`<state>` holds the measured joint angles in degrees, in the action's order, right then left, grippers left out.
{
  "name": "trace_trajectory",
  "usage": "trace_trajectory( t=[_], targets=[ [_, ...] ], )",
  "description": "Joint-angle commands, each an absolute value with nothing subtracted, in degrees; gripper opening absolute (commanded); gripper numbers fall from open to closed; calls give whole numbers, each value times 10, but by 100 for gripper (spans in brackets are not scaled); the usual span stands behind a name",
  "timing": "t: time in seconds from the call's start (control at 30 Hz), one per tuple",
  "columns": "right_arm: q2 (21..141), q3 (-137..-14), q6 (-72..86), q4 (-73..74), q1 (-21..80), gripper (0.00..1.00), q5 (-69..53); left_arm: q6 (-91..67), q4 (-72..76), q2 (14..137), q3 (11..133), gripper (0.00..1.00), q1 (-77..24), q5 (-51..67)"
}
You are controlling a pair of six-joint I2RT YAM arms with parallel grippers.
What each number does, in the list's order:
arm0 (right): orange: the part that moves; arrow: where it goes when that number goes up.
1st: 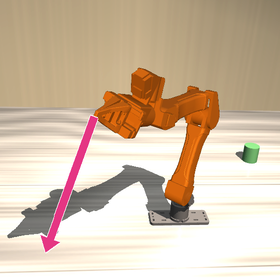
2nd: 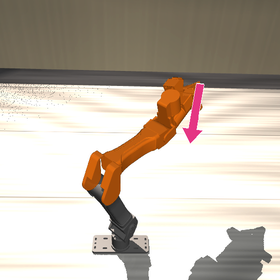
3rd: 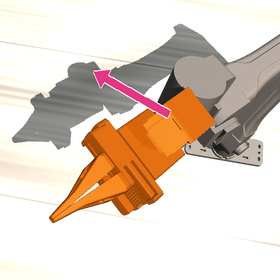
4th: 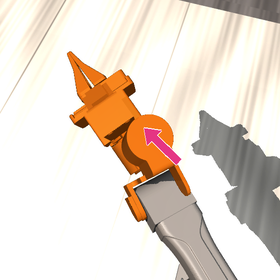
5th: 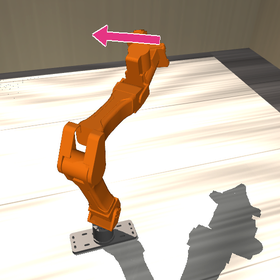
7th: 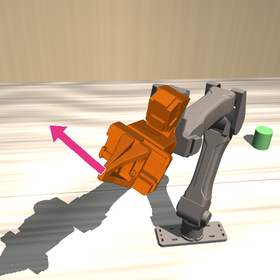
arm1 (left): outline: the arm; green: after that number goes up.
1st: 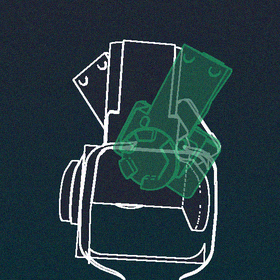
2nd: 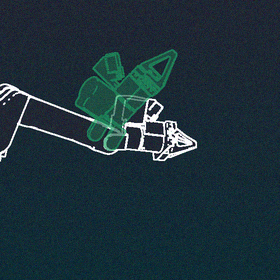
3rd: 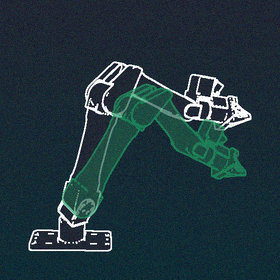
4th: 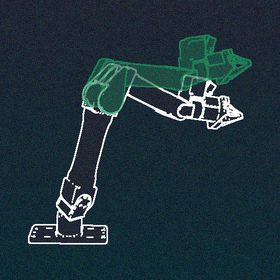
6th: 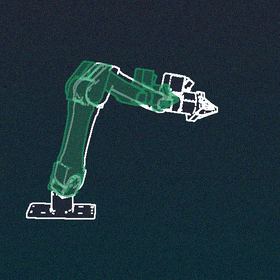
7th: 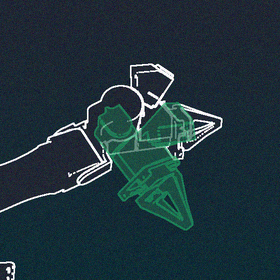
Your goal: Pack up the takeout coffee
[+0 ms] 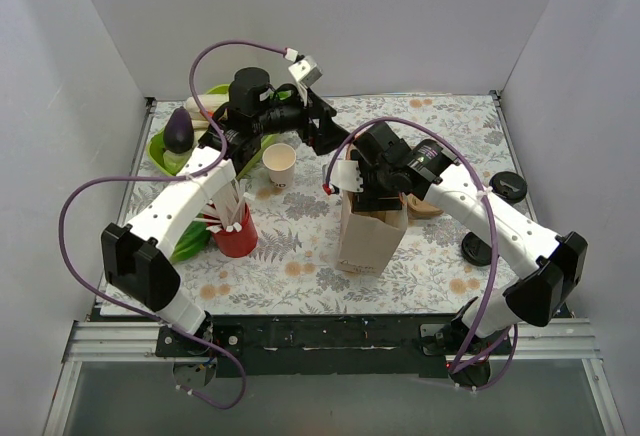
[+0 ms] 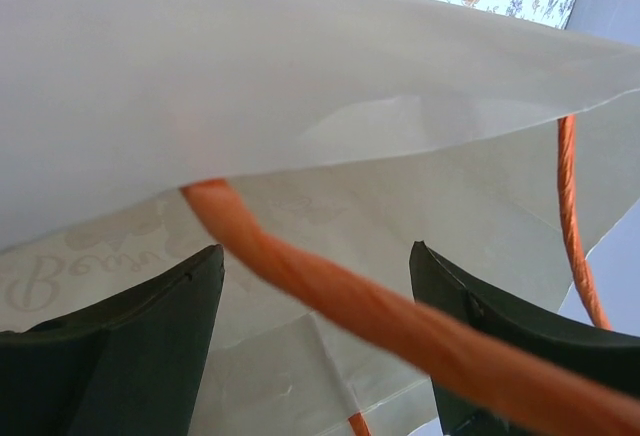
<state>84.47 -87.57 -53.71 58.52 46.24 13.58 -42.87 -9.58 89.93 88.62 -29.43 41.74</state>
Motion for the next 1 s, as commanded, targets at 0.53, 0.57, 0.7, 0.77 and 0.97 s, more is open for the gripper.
trace_trajectory(
  t=[0.53,0.57,0.7,0.77,0.97],
  targets=[
    [853,-896,-519,579,464,81,146,-411,-143,916,948,98,-298,426],
    [852,-896,-519,579,464,81,145,-404,-148,921,950,98,-298,412],
    [850,-896,-519,579,465,81,149,-386,-151,924,956,98,-298,405],
    [849,-895,-520,577,466,81,150,-385,-154,925,961,98,-298,409],
    [849,-898,-521,577,466,81,159,-364,-172,918,959,98,-301,388]
  ],
)
